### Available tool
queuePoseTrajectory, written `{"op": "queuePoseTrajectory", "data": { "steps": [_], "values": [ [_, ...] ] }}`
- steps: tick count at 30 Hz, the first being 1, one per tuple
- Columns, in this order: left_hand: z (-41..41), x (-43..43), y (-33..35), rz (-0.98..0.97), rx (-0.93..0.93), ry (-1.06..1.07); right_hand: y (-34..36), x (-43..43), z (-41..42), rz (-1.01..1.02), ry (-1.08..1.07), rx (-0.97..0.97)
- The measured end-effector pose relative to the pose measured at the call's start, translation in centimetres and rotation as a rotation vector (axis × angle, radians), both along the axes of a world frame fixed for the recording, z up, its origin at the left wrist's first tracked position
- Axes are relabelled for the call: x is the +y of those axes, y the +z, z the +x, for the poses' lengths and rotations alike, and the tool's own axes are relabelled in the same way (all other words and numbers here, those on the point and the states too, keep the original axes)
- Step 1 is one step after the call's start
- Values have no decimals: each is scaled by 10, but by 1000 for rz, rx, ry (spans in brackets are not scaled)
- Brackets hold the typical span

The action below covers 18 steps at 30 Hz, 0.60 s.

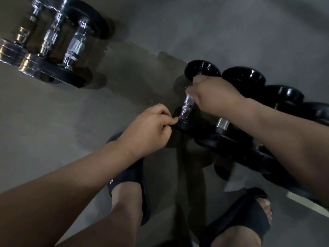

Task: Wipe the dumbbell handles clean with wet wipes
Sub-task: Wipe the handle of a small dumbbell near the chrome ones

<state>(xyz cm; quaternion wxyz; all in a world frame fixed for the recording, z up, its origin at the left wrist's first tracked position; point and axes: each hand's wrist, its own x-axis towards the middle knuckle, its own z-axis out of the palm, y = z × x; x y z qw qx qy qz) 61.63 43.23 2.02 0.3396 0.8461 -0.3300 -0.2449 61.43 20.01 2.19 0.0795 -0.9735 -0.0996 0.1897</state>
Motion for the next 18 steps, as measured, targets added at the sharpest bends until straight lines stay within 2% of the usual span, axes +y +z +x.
{"op": "queuePoseTrajectory", "data": {
  "steps": [2,5,7,9,13,15,18],
  "values": [
    [-2,-1,0,2,-14,8,-10,1,-8,50,-103,-82],
    [-3,0,-1,-11,-37,15,-13,16,-42,185,44,-56],
    [-4,0,-1,-10,-57,19,-9,15,-49,233,56,-23],
    [-5,-1,-1,-9,-70,36,-12,7,-38,234,-46,-60],
    [-4,-1,0,14,-69,45,-28,5,-29,189,-433,-190],
    [-3,-1,0,25,-79,34,-30,12,-42,268,-412,-215],
    [-5,-2,1,27,-92,28,-24,10,-52,336,-315,-154]
  ]
}}
